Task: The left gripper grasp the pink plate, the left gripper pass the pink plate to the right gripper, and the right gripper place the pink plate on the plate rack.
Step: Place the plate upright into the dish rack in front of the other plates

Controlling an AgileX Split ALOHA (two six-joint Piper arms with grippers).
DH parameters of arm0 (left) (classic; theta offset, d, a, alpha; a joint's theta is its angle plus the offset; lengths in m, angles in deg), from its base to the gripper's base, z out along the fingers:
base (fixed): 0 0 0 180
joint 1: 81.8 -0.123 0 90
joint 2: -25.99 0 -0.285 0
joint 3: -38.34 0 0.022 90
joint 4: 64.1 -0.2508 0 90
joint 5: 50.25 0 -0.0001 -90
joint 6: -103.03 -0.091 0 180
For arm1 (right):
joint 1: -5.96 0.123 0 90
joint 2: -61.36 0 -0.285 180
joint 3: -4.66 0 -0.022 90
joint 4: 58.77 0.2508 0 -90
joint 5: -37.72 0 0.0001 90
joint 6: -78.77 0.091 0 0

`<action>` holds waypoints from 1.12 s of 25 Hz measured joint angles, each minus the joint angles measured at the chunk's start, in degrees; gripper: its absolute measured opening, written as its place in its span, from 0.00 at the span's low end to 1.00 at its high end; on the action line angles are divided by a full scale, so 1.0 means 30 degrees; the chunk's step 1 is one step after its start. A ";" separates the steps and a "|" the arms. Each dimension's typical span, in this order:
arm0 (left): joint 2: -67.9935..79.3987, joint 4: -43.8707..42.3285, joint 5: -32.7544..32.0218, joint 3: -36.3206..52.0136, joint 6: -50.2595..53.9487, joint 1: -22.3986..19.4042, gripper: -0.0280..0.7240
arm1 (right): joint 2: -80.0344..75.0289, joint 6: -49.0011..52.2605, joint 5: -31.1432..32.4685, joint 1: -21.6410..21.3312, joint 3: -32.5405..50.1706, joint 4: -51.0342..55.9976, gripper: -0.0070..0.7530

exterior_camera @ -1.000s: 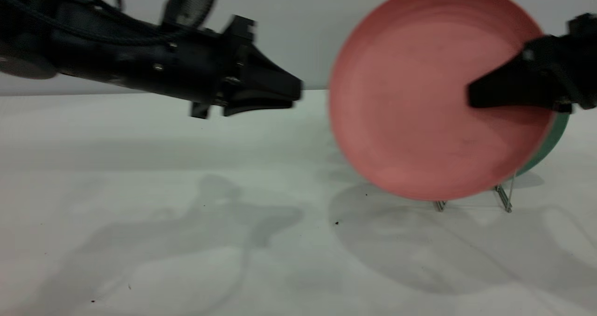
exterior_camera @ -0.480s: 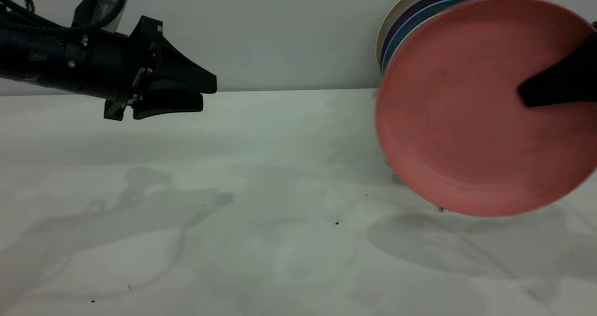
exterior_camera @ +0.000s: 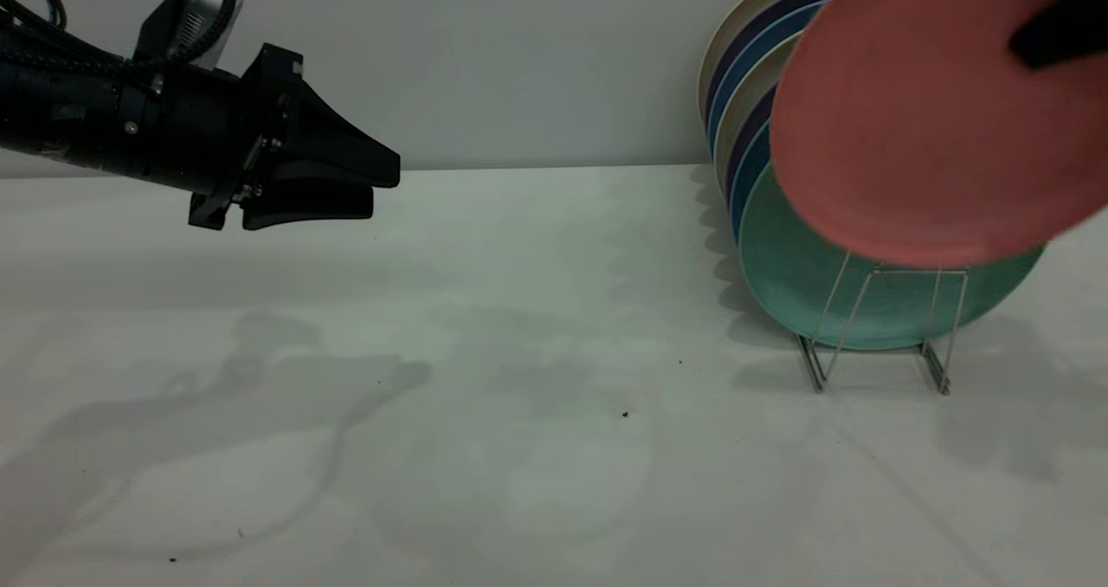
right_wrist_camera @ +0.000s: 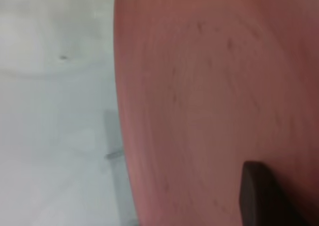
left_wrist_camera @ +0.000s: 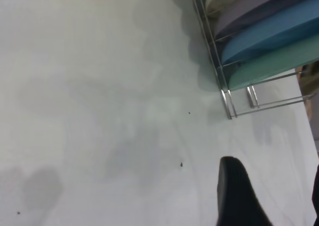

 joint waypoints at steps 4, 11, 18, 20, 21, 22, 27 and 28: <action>0.0000 -0.0023 0.0134 0.0000 0.0000 0.0000 0.57 | -0.0637 0.0000 -0.0239 0.0000 -0.0885 -0.0153 0.19; 0.0000 -0.0023 0.0277 0.0000 0.0023 0.0000 0.57 | -0.1354 0.0000 -0.0269 0.0000 -0.1608 -0.0254 0.19; 0.0000 -0.0023 0.0722 0.0000 0.0023 0.0000 0.57 | -0.2193 0.0000 -0.0186 0.0000 -0.1642 -0.0254 0.19; 0.0000 -0.0005 0.0742 0.0000 0.0023 0.0000 0.57 | -0.2510 0.0000 -0.0227 0.0023 -0.1642 -0.0274 0.19; 0.0000 -0.0005 0.0742 0.0000 0.0023 0.0000 0.57 | -0.2596 0.0000 -0.0250 0.0023 -0.1642 -0.0274 0.19; 0.0000 -0.0005 0.0742 0.0000 0.0023 0.0000 0.57 | -0.2652 0.0000 -0.0271 0.0038 -0.1642 -0.0274 0.19; 0.0000 -0.0005 0.0824 0.0000 0.0023 0.0000 0.57 | -0.2739 0.0000 -0.0282 0.0209 -0.1642 -0.0274 0.19; 0.0000 -0.0005 0.0824 0.0000 0.0023 0.0000 0.57 | -0.2821 0.0000 -0.0200 0.0214 -0.1642 -0.0274 0.19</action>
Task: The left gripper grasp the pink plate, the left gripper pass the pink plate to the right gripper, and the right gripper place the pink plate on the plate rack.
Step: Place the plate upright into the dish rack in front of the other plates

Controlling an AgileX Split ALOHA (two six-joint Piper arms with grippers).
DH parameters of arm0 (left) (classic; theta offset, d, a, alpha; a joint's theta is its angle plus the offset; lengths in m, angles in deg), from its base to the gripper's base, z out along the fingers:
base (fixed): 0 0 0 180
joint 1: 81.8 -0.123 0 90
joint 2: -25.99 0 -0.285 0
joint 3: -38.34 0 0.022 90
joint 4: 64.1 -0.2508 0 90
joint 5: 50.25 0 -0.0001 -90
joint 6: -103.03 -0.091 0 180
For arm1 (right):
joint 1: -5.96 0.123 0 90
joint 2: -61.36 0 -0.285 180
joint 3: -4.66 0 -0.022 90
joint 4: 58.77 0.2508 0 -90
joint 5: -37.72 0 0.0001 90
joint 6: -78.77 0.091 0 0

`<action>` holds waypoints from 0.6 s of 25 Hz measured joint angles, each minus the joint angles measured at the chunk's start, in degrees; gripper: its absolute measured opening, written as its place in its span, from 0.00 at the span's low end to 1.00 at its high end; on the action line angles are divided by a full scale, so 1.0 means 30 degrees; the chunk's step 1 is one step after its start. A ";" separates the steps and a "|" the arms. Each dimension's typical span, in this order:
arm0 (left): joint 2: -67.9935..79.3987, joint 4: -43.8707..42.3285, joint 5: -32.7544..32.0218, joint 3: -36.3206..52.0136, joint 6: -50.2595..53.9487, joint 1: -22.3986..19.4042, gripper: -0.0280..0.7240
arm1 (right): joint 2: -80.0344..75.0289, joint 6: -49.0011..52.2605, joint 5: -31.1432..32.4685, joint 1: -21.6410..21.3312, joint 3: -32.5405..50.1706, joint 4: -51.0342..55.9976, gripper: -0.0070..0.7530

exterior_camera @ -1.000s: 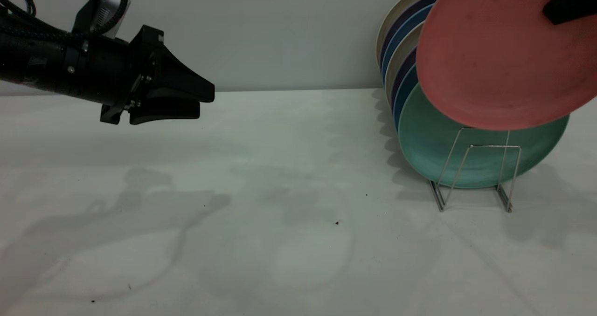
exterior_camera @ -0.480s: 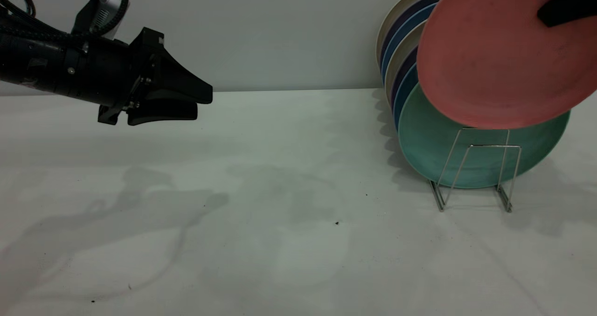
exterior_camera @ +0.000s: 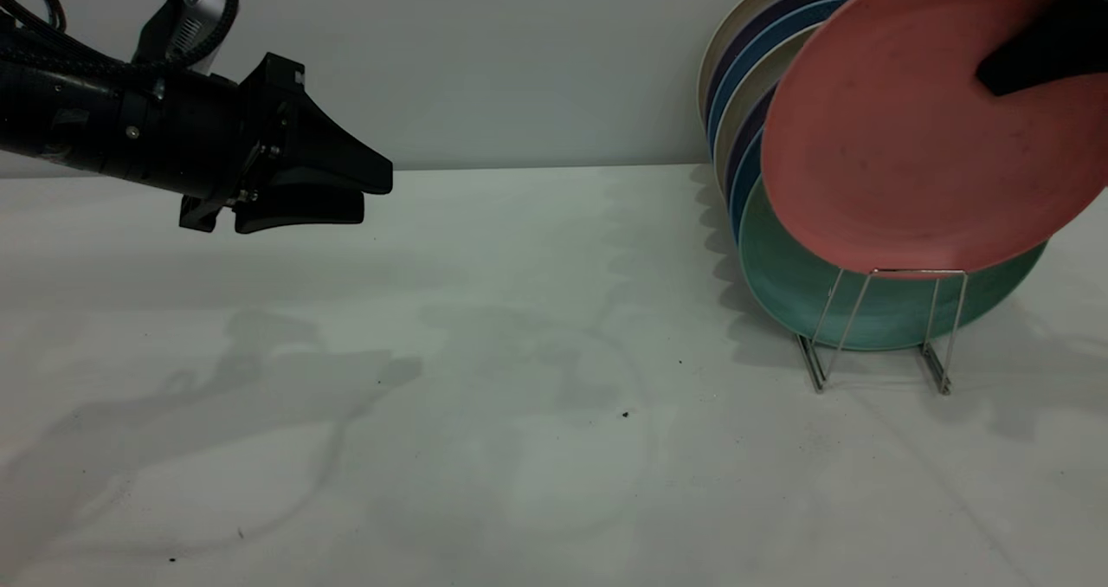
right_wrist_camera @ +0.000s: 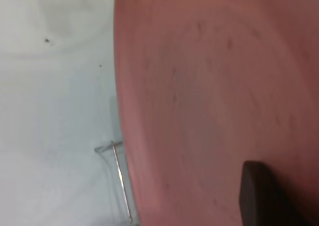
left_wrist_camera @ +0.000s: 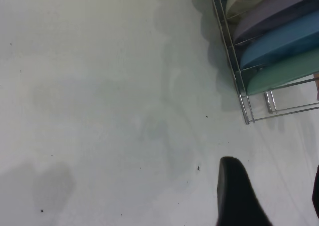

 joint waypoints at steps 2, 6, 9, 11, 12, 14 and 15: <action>0.0000 0.0000 0.0000 0.0000 0.0000 0.0000 0.57 | -0.0196 0.0000 0.0153 0.0000 0.0000 0.0000 0.19; 0.0000 0.0019 0.0064 0.0000 0.0000 0.0000 0.57 | -0.0512 0.0000 0.0291 0.0000 -0.0016 0.0043 0.19; 0.0000 -0.0001 0.0085 0.0000 0.0000 0.0000 0.57 | -0.0560 0.0000 0.0500 0.0000 -0.0016 0.0047 0.19; 0.0000 -0.0001 0.0104 0.0000 0.0000 0.0000 0.57 | -0.0576 0.0000 0.0678 0.0000 -0.0077 0.0047 0.19; 0.0000 -0.0001 0.0104 0.0000 0.0000 0.0000 0.57 | -0.0576 0.0000 0.0739 0.0000 -0.0102 0.0047 0.19; 0.0000 0.0035 0.0141 0.0000 0.0000 0.0000 0.57 | -0.0576 0.0000 0.0877 0.0000 -0.0125 0.0047 0.20; 0.0000 0.0066 0.0162 0.0000 0.0015 0.0000 0.57 | -0.0576 0.0000 0.0931 0.0000 -0.0125 0.0047 0.21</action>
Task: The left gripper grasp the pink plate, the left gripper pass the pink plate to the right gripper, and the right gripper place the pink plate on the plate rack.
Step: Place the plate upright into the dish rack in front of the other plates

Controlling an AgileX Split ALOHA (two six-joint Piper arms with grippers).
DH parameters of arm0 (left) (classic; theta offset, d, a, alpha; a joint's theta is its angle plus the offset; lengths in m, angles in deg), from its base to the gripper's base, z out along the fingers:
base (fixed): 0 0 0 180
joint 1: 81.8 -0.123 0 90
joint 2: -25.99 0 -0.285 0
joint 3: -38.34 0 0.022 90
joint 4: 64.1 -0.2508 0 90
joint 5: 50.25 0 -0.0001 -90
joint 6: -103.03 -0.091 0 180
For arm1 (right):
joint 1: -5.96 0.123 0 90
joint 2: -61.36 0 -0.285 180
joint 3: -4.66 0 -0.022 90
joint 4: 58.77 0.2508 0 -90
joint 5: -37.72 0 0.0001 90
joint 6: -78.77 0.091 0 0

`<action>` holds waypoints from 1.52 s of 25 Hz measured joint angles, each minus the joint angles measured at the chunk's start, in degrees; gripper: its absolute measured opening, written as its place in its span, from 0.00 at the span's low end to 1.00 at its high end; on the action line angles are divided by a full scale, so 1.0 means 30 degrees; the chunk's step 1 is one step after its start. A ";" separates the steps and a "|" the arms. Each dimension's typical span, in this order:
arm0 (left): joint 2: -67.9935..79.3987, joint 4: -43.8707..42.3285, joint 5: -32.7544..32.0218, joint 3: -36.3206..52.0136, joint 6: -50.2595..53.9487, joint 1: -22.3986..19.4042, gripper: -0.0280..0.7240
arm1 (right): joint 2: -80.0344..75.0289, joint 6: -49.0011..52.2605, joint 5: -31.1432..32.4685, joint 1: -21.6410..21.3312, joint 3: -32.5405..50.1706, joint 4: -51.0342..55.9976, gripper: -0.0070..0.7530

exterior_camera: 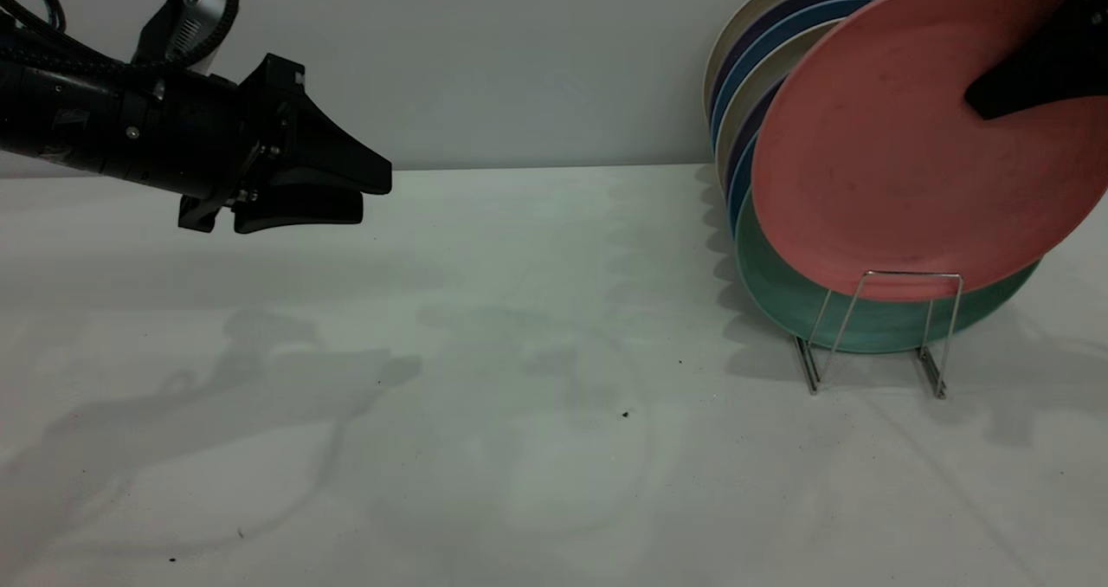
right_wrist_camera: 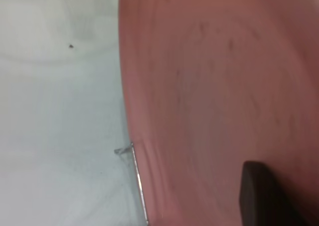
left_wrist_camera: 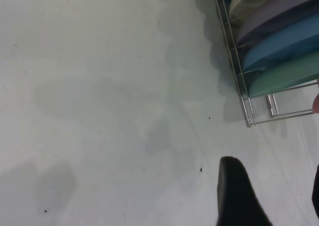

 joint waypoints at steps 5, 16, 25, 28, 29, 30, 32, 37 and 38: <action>0.0000 0.0004 0.0267 0.0000 0.0379 0.0000 0.57 | 0.0000 0.0000 0.0436 0.0000 0.0000 -0.0023 0.34; 0.0000 0.0004 0.0460 0.0000 0.0585 0.0000 0.57 | -0.0020 0.0146 0.1166 0.0000 0.0000 -0.0023 0.43; 0.0000 0.0004 0.0583 0.0000 0.0784 0.0000 0.57 | -0.0039 0.1153 0.1743 0.0000 0.0000 -0.0023 0.48; 0.0000 0.0004 0.0637 0.0000 0.0790 0.0000 0.57 | -0.0039 0.1757 0.1852 0.0000 0.0000 -0.0023 0.51; 0.0000 0.0004 0.0637 0.0000 0.0790 0.0000 0.57 | -0.0039 0.2018 0.1920 0.0000 0.0000 -0.0023 0.52; 0.0000 0.0004 0.0637 0.0000 0.0790 0.0000 0.57 | -0.0039 0.2198 0.1975 0.0000 0.0000 -0.0023 0.53; 0.0000 0.0004 0.0637 0.0000 0.0807 0.0000 0.57 | -0.0039 0.2642 0.1994 0.0000 0.0000 -0.0023 0.53; 0.0000 0.0004 0.0642 0.0000 0.0852 0.0000 0.57 | -0.0039 0.3981 0.1902 0.0000 0.0000 -0.0079 0.54; 0.0000 0.0004 0.0642 0.0000 0.0852 0.0000 0.57 | -0.0039 0.4148 0.1850 0.0000 0.0000 -0.0079 0.55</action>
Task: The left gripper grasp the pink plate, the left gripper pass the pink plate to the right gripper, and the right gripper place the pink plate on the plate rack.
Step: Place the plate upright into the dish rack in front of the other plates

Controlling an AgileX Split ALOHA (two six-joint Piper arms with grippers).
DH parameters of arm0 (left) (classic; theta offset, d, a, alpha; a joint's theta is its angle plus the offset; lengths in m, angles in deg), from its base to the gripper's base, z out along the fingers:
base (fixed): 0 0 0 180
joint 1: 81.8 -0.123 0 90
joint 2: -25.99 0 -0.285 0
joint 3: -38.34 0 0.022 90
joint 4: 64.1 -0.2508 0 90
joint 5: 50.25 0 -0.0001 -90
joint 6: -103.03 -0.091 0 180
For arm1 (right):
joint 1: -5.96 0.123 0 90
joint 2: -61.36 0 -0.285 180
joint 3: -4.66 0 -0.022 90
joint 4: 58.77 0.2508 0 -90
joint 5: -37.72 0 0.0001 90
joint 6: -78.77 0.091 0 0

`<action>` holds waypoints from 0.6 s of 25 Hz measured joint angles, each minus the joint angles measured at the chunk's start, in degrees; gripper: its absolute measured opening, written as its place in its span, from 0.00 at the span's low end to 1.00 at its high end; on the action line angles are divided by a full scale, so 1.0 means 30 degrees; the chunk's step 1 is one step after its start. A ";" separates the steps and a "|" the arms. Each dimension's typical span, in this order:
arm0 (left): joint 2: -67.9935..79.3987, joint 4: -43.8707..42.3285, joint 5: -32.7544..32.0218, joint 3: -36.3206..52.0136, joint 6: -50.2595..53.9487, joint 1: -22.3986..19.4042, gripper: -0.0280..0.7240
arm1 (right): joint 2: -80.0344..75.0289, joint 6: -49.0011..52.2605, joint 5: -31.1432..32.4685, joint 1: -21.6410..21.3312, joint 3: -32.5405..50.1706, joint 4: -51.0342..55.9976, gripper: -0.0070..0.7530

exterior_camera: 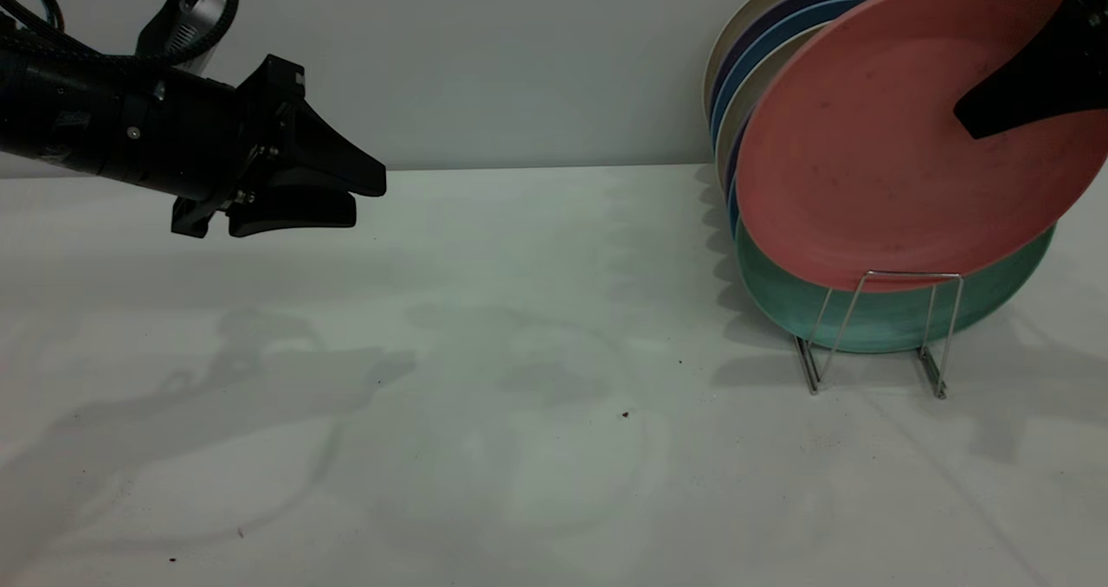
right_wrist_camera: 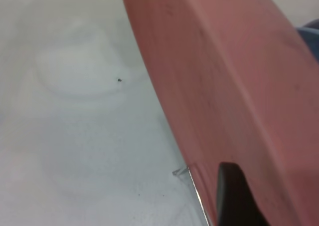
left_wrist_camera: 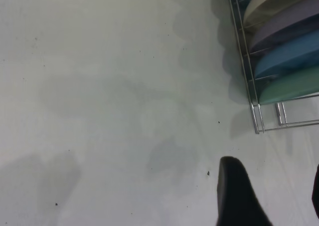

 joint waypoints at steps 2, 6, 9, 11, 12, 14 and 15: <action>0.0000 0.0000 0.0036 0.0000 0.0000 0.0000 0.57 | 0.0000 0.0163 -0.0087 0.0000 0.0000 0.0000 0.57; 0.0000 0.0000 0.0055 0.0000 0.0000 0.0000 0.57 | 0.0000 0.0274 -0.0331 0.0000 0.0000 0.0000 0.64; 0.0000 0.0000 0.0055 0.0000 0.0000 0.0000 0.57 | 0.0000 0.0389 -0.0459 0.0000 0.0000 0.0000 0.68; 0.0000 0.0000 0.0055 0.0000 0.0000 0.0000 0.57 | 0.0000 0.0729 -0.0527 0.0000 0.0000 0.0000 0.69; 0.0000 0.0000 0.0055 0.0000 0.0000 0.0000 0.57 | 0.0000 0.1044 -0.0578 0.0000 0.0000 0.0000 0.69; 0.0000 0.0000 0.0055 0.0000 0.0000 0.0000 0.57 | 0.0000 0.1755 -0.0656 0.0000 0.0000 0.0000 0.69; 0.0000 0.0000 0.0055 0.0000 0.0000 0.0000 0.57 | 0.0000 0.2162 -0.0656 0.0000 0.0000 -0.0046 0.70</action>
